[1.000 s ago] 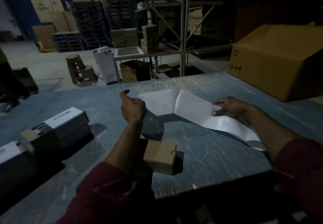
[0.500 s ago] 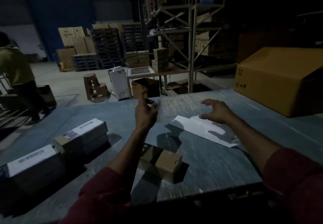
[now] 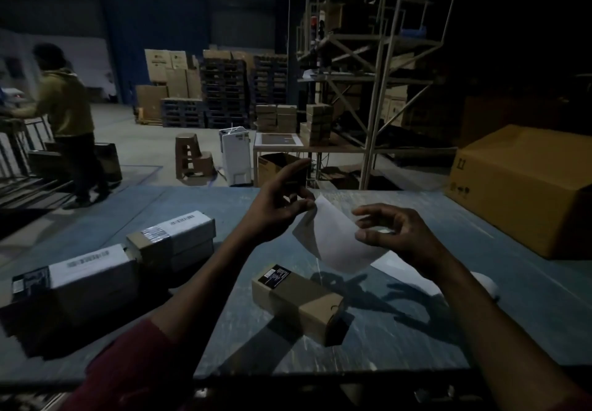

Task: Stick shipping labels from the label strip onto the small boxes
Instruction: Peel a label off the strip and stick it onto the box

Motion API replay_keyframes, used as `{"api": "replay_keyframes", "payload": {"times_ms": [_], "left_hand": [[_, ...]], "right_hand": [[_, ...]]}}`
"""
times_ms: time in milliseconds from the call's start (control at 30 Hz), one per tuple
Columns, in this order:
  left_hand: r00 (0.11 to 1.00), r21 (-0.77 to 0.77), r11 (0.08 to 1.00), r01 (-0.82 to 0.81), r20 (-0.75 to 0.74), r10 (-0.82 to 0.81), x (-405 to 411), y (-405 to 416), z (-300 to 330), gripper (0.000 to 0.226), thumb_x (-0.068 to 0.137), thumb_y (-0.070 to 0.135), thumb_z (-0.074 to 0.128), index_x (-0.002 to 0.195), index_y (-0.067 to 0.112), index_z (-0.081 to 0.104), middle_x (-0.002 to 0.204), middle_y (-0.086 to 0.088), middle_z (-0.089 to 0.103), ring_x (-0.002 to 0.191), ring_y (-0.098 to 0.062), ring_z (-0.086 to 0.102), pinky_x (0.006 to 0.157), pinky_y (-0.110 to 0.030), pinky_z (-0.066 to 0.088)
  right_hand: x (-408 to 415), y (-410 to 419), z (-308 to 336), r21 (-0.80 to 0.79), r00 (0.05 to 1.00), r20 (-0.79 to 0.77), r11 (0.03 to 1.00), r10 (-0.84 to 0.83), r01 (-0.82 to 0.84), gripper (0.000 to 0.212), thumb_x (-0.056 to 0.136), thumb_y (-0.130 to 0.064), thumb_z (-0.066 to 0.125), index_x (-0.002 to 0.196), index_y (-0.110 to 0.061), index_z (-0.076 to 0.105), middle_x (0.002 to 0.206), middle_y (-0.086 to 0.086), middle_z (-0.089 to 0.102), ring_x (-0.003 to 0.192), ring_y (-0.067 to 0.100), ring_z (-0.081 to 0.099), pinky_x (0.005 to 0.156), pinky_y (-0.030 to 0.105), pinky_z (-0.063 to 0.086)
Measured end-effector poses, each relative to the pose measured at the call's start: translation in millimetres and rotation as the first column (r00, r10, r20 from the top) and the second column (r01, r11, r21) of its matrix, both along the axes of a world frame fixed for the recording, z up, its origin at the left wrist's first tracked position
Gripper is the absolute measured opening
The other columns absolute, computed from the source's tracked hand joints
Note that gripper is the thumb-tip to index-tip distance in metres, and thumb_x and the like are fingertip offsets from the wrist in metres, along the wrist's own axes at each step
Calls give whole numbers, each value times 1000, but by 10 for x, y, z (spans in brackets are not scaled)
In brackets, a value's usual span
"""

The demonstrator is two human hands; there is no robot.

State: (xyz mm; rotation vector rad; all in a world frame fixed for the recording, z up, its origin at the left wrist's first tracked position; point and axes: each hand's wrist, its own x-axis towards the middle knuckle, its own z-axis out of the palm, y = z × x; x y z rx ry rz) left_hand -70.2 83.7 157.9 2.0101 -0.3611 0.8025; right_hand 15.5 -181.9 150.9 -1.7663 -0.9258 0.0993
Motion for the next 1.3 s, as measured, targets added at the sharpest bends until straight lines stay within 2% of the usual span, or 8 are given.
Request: {"api": "replay_keyframes", "payload": {"times_ms": [233,433,600,767,933,1033,1133,1300], "left_hand": [[997,-92,995,-41,-70,35,-47,53,-167,65,93,8,76,151,23,51,96,0,76,92,-8,71,83,-32,60],[879,-94,993,73,-464,-108,-121,252,-372,37,104,37,60,141,33,62,124,5,73,113,-11,69,92,-35,54],[822,-149,989,24,-559,-104,-208,243,-568,64,97,70,47,147,31,54,135,-2,68,133,-20,59,104,-36,45],[694,381,915,129,-695,192,-367,282,-754,85,74,57,85,149,40,50,145,2,57,133,-20,55,109,-39,47],[735,753,649,-109,-379,562,-480,3,-957,67,87,79,54,139,36,60,125,0,69,122,-30,56,89,-41,42],[807,274,908,-317,-426,410,-618,-96,-892,73,90,81,41,118,22,75,111,2,79,106,-23,70,91,-44,54],[851,-417,822,-388,-505,145,-689,-285,-622,72,86,78,52,99,12,78,88,-7,81,68,-18,69,60,-31,53],[873,-570,716,-402,-475,112,-678,-379,-441,34,86,42,82,91,8,81,85,-11,80,51,-16,55,45,-23,34]], "right_hand": [[-30,122,-226,-47,987,86,989,-134,138,29,80,-19,89,106,-29,81,102,-10,79,94,6,73,83,39,64],[-29,39,-184,-57,964,186,978,-188,202,21,80,-23,89,99,-26,82,98,-12,79,91,4,72,81,36,62],[-48,0,-193,-18,931,239,957,-276,289,16,81,-19,89,95,-22,81,94,-11,78,87,7,72,78,38,61],[-163,41,-263,37,792,477,909,-381,415,15,83,-20,85,98,-22,81,90,-15,75,76,0,67,70,27,59],[-339,247,-426,51,660,686,925,-306,376,16,81,-10,81,95,-17,80,95,-1,77,78,15,70,68,34,61],[-507,371,-538,-5,610,749,920,-256,392,19,81,-11,78,98,-19,77,100,-1,75,84,22,72,69,38,61],[-681,475,-599,-24,486,848,900,-212,435,22,81,-11,75,101,-18,76,99,0,73,82,27,69,63,38,58],[-936,595,-714,76,319,907,852,-276,519,27,74,-8,78,100,-13,77,95,6,73,74,30,65,58,33,49]]}}
